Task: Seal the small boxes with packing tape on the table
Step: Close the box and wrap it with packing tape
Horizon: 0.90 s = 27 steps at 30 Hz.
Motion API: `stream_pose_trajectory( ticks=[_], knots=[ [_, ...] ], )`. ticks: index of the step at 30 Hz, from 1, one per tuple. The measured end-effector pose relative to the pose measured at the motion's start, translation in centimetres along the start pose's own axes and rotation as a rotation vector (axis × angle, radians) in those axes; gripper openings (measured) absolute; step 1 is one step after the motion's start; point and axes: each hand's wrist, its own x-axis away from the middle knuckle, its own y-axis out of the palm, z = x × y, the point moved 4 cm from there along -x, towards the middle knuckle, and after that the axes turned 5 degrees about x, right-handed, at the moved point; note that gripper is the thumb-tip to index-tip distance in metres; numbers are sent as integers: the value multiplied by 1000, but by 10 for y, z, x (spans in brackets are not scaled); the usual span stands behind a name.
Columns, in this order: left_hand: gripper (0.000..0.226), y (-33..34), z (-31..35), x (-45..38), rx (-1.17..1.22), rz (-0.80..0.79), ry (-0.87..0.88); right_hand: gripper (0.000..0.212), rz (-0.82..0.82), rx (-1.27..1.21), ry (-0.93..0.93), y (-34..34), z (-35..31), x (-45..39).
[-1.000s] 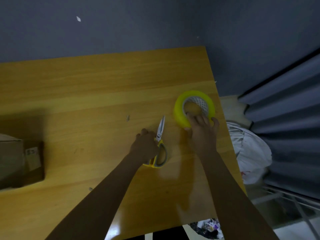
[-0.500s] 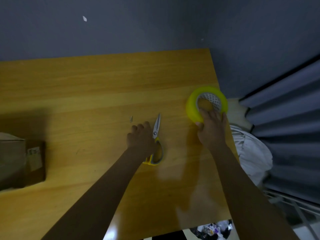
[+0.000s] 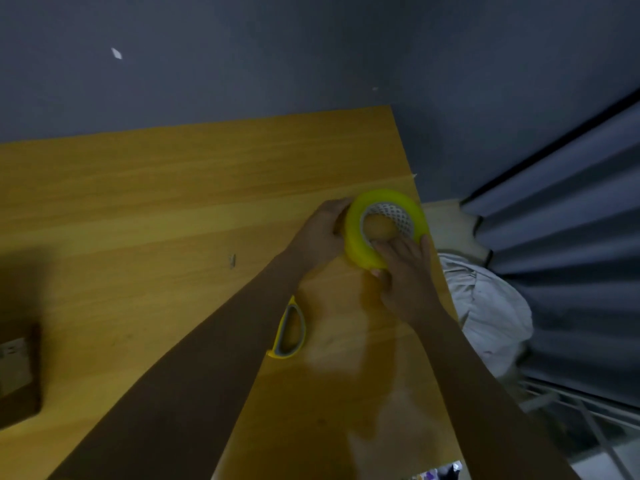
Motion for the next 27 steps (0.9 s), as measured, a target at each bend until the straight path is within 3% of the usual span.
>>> stream_pose_trajectory(
  ticks=[4, 10, 14, 19, 22, 27],
  knots=[
    [40, -8, -17, 2, -73, 116, -92, 42, 1, 2, 4, 1, 0, 1],
    [17, -16, -38, -13, -250, 90, -147, 48, -47, -16, 31, -1, 0, 1],
    [14, -20, -39, -23, -385, 44, -72, 48, -54, 0, 39, 0, 0, 0],
    [21, -14, -33, -20, -403, -27, 42, 48, -55, 11, 14, -1, 0, 1],
    [11, -15, -39, -9, -428, -57, 44, 49, -77, 9, -24, -3, 2, 0],
    [19, -26, -49, 31, -434, -38, 97, 46, -55, 16, -18, -4, 0, 0]
  ],
)
